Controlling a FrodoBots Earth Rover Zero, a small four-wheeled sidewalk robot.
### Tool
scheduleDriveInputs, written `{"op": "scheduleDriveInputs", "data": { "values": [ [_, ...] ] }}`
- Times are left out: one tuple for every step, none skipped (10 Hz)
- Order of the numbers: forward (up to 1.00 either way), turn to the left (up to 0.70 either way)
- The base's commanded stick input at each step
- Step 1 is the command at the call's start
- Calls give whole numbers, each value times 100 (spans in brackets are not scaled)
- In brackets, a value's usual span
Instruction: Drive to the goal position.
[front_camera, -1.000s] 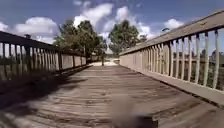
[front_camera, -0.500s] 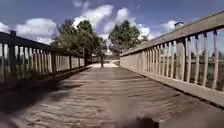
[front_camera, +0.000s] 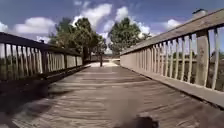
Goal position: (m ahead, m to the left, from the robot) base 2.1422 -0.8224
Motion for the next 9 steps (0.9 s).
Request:
{"op": "scheduleDriveInputs", "data": {
  "values": [
    [85,0],
    [85,0],
    [85,0],
    [85,0],
    [85,0],
    [85,0],
    [85,0],
    [85,0],
    [85,0]
  ]
}}
